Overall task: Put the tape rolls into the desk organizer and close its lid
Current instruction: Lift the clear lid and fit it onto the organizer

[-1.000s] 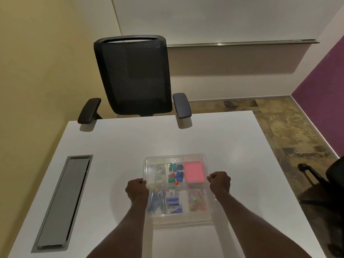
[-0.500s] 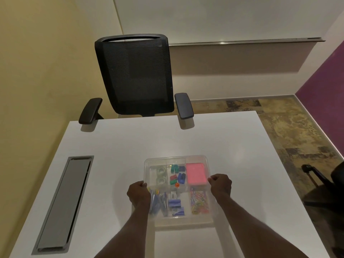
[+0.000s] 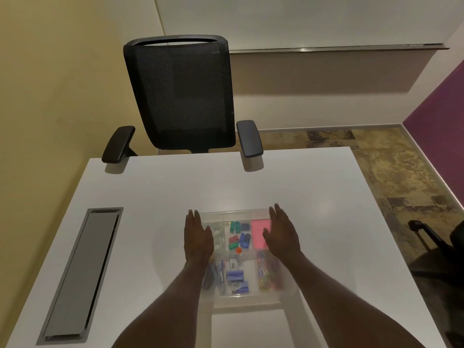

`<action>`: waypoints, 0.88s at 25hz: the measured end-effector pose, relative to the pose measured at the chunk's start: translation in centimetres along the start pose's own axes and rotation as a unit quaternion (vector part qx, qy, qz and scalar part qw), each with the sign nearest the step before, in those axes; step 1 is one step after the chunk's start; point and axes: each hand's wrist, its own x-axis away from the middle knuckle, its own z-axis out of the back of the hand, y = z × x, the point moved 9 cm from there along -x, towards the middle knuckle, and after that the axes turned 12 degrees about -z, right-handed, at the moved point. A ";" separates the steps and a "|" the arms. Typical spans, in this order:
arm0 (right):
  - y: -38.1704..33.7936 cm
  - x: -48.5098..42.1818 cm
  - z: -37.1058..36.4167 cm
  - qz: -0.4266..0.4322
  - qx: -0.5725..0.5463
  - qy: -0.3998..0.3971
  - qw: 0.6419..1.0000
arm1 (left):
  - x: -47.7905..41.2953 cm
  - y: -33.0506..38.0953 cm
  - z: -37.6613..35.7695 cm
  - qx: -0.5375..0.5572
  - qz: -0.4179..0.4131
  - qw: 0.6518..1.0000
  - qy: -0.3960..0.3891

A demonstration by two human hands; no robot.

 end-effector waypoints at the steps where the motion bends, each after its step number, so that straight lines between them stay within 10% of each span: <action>1: -0.7 -0.7 -0.4 0.022 0.021 -0.013 0.999 | -0.9 0.1 -0.5 -0.011 -0.005 0.999 -0.031; 22: -0.1 -2.1 -3.9 0.045 0.073 -0.029 0.996 | -2.0 -0.9 -4.1 -0.080 -0.015 0.991 -0.107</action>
